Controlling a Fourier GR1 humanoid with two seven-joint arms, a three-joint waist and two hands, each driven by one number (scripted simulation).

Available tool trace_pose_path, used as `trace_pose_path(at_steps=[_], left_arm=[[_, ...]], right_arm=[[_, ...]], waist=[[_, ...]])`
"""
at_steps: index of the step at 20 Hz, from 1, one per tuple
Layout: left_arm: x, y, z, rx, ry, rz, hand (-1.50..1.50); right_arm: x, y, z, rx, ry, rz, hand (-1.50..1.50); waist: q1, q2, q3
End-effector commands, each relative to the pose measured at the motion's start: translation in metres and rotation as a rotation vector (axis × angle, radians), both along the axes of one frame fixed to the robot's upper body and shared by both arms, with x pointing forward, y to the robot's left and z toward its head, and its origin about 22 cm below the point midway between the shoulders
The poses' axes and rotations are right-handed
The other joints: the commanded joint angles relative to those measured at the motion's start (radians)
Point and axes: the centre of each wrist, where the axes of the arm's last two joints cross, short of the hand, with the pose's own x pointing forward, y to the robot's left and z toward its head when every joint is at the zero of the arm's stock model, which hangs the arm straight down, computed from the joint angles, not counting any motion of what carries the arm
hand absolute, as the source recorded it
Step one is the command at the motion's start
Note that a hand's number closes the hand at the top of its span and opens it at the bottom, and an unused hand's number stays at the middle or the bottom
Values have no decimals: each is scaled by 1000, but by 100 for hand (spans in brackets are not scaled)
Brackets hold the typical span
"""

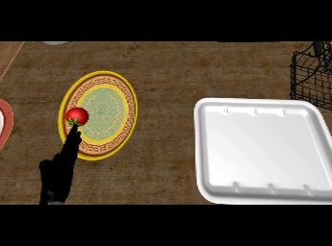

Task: Pick the pear from the tray and place it in the tiered basket

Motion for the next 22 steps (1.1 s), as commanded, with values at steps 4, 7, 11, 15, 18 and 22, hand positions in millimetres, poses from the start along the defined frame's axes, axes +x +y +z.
trace_pose_path(at_steps=[4, 7, 11, 15, 18, 22], left_arm=[[8, -6, -13, -6, 42, -37, 0], [13, -13, -5, -23, 32, -54, 0], [17, -15, -3, -2, 30, -48, 0], [20, -14, 5, 10, 21, -53, 0], [22, -20, -3, -8, 33, -41, 0], [8, -12, -8, -5, 33, -47, 0]], right_arm=[[12, -3, 9, 38, -17, -53, 150], [31, 7, 11, 34, -9, -89, 150], [47, 14, 14, 39, 2, -68, 150], [75, 25, -18, 26, 52, -15, 150], [93, 37, -25, 1, 72, 21, 150], [103, 40, -32, -19, 93, 19, 150]], waist=[[43, 12, -4], [65, 17, -3], [64, 17, -3], [63, 17, -3], [52, 16, -3], [61, 18, -2]])
